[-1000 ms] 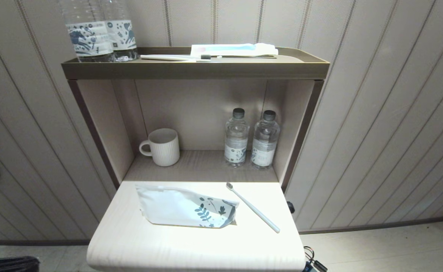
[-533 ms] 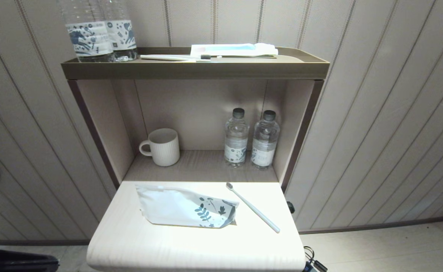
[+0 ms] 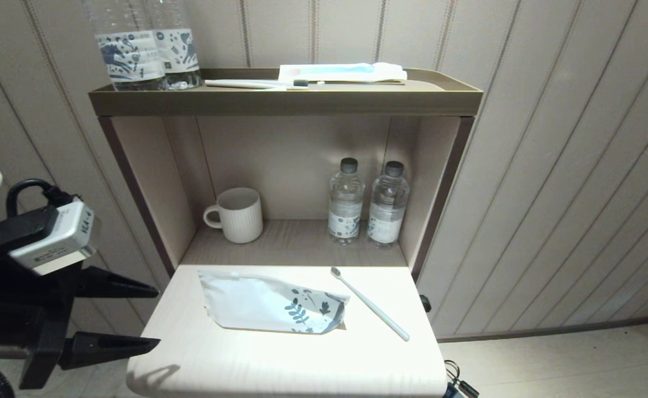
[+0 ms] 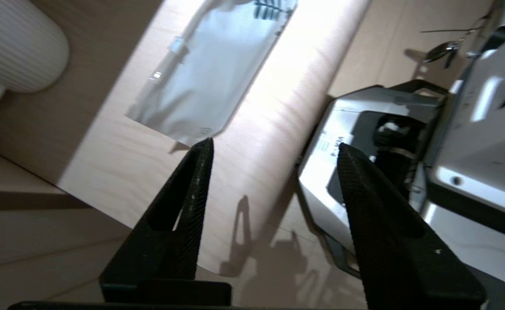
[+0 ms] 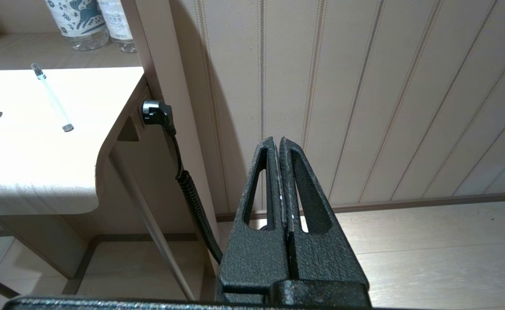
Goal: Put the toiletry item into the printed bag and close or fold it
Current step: Pick up the storage bag
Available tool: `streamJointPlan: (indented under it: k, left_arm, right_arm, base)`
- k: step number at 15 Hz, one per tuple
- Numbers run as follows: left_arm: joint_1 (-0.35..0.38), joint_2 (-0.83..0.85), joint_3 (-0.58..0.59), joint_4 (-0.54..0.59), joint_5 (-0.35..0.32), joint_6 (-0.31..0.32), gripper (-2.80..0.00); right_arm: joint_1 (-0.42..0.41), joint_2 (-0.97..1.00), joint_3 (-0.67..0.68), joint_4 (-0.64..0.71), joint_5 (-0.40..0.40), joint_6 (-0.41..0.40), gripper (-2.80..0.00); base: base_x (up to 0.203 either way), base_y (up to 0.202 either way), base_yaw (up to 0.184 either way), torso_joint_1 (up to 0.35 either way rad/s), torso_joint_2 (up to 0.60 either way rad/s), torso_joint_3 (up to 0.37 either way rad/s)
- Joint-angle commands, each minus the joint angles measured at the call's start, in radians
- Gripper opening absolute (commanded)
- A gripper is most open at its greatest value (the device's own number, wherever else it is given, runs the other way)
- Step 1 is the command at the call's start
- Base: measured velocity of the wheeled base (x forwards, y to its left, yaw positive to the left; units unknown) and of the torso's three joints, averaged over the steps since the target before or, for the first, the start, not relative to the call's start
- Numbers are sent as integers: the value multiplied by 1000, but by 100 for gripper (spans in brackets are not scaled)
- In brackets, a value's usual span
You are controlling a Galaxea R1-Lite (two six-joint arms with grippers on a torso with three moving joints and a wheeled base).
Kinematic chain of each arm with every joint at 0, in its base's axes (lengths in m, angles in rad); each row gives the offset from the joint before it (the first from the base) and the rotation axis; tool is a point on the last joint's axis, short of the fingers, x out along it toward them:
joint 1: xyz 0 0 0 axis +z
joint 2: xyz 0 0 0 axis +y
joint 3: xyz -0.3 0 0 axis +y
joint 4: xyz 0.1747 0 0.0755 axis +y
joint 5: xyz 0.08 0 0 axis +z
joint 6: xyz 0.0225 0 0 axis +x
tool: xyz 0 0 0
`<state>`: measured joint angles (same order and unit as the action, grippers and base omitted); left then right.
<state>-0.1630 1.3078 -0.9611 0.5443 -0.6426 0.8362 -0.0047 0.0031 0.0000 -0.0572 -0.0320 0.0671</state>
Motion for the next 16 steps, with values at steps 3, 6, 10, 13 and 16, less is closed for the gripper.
streamJointPlan:
  k: [3, 6, 10, 13, 16]
  left_arm:
    - [25, 116, 22, -90, 9, 99, 0]
    - [39, 160, 9, -133, 51, 147, 0]
    - [39, 234, -7, -150, 52, 152, 0]
    - [32, 281, -20, -161, 53, 153, 0]
    - [16, 327, -49, -185, 48, 151, 0]
  right_arm:
    - [0, 0, 0, -1, 0, 0, -280]
    - [0, 0, 0, -1, 0, 0, -280]
    - [0, 0, 0, -1, 0, 0, -280]
    - [0, 0, 0, -1, 0, 0, -280]
    - [0, 0, 0, -1, 0, 0, -280]
  base:
    - [0, 0, 0, 0, 0, 0]
    - [0, 0, 0, 0, 0, 0]
    - [0, 0, 0, 0, 0, 0]
    - [0, 0, 0, 0, 0, 0]
    - [0, 0, 0, 0, 0, 0]
